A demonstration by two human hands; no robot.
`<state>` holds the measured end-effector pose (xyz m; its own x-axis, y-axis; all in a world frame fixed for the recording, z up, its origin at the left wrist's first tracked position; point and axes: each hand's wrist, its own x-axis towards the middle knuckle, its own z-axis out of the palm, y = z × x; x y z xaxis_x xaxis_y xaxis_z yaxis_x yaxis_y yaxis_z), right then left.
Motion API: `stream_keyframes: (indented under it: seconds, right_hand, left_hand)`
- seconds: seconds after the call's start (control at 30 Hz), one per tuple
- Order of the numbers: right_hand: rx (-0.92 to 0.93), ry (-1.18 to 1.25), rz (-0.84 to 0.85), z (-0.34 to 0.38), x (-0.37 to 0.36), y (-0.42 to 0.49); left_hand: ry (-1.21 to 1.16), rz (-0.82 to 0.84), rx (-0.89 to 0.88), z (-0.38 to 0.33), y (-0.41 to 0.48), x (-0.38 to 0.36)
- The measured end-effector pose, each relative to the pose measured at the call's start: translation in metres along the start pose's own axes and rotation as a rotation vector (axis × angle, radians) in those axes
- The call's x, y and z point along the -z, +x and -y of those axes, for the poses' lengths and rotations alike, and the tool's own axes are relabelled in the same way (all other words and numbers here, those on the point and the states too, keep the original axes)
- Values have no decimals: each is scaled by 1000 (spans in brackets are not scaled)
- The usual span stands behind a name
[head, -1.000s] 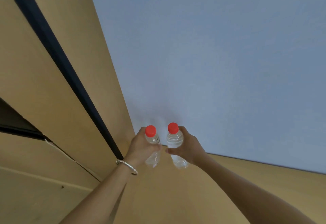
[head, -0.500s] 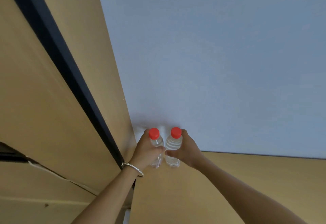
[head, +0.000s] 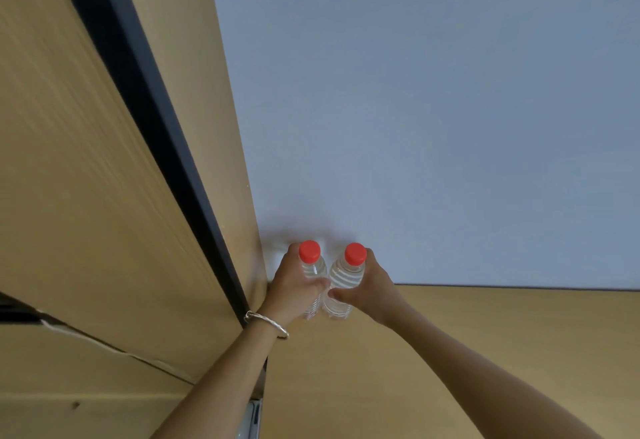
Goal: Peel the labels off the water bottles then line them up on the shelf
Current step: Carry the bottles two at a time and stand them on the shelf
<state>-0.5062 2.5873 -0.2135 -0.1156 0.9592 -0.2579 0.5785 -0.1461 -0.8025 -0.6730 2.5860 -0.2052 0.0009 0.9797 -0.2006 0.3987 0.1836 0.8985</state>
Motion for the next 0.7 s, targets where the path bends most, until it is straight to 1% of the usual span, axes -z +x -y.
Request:
stream_keyframes:
  seconds: [0.13, 0.2, 0.33, 0.43, 0.5, 0.53, 0.63, 0.7]
  right_hand:
    - [-9, -19, -15, 0, 0, -5]
    - [-20, -41, -7, 3, 3, -7]
    - [-18, -154, 58, 12, 11, -11]
    - [-47, -196, 84, 17, 22, -18]
    - [-55, -256, 95, 18, 31, -27]
    - [-51, -298, 98, 18, 35, -33]
    - [-12, -401, 77, 12, 49, -52]
    - [17, -461, 58, 8, 63, -69]
  left_hand:
    - [27, -33, -20, -3, -4, -1]
    - [36, -21, -14, -5, -6, 0]
    - [42, 2, 15, -6, -10, 4]
    - [21, -45, 35, -12, -20, 7]
    - [8, -119, 11, -21, -30, 11]
    - [9, -188, -24, -27, -35, 13]
    - [43, -448, -195, -51, -52, 11]
    - [90, -507, -299, -65, -62, 0]
